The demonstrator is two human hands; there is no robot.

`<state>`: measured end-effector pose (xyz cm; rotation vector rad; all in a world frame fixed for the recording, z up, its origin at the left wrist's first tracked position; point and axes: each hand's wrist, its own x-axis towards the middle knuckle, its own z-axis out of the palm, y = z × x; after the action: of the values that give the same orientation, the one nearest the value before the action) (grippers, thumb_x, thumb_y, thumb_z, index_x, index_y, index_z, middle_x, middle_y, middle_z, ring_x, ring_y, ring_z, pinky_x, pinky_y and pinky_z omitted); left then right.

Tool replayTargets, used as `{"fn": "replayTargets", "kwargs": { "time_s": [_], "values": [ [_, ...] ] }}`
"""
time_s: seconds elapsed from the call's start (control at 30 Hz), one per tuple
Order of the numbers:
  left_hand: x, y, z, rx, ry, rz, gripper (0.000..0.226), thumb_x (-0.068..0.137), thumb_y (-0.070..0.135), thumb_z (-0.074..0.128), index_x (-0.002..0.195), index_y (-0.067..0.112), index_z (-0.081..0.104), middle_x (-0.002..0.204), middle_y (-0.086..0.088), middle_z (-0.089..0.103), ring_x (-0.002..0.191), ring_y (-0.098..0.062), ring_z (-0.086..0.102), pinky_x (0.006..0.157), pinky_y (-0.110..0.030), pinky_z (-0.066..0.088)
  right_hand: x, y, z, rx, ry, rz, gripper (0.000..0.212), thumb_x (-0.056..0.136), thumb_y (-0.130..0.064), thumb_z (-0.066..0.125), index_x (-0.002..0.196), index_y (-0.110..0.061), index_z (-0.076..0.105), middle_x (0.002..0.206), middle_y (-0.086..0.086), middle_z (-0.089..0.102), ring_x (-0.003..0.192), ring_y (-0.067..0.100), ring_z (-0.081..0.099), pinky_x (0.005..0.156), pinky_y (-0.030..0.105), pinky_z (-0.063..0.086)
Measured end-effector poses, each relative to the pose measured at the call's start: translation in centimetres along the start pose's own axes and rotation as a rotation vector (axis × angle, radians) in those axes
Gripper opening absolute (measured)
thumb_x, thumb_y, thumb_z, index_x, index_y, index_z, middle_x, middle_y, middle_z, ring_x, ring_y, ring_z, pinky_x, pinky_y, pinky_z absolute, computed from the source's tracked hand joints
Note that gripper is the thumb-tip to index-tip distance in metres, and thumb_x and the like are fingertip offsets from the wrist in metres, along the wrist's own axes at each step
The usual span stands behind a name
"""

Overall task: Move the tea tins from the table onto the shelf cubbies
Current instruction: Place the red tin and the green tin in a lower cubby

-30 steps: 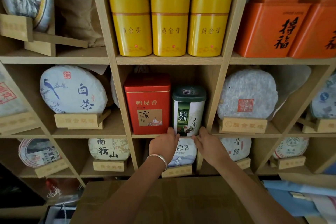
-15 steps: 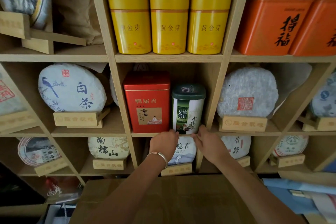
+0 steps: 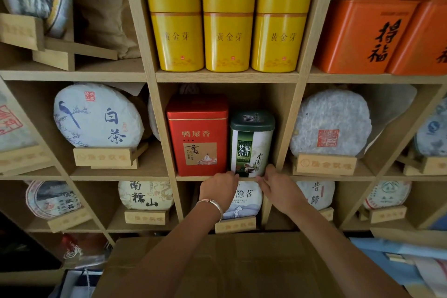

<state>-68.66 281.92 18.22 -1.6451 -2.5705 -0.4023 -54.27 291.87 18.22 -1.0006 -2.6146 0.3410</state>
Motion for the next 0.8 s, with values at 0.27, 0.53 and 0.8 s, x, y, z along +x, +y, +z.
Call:
{"fn": "replayTargets", "kwargs": {
  "time_s": [0.27,0.53,0.8],
  "values": [
    [-3.0,-3.5,0.3,-0.100,0.008,-0.049,0.033,0.097,0.046,0.033,0.082,0.021,0.049,0.078,0.000,0.065,0.072,-0.022,0.063,0.052,-0.028,0.036,-2.6,-3.3,2.1,0.007,-0.127,-0.026,0.035,0.099,-0.048,0.038,0.112,-0.017,0.051,0.093,0.005,0.069,0.084,0.020,0.065,0.053,0.027,0.037],
    [-3.4,-7.8,-2.2,-0.116,0.064,-0.171,0.025,0.095,0.041,0.038,0.089,0.017,0.044,0.084,-0.006,0.067,0.077,-0.027,0.065,0.062,-0.034,0.049,-0.6,-9.0,3.7,0.101,-0.149,-0.141,0.037,0.099,-0.041,0.041,0.129,-0.020,0.039,0.078,0.002,0.064,0.072,0.020,0.059,0.053,0.032,0.036],
    [-2.9,-9.1,-2.6,-0.134,0.081,-0.177,0.024,0.093,0.041,0.040,0.085,0.018,0.042,0.081,-0.005,0.066,0.075,-0.028,0.064,0.058,-0.031,0.045,0.8,-10.6,4.2,0.107,-0.130,-0.173,0.027,0.096,-0.036,0.047,0.116,-0.019,0.041,0.068,-0.001,0.058,0.067,0.022,0.060,0.052,0.033,0.040]
  ]
}}
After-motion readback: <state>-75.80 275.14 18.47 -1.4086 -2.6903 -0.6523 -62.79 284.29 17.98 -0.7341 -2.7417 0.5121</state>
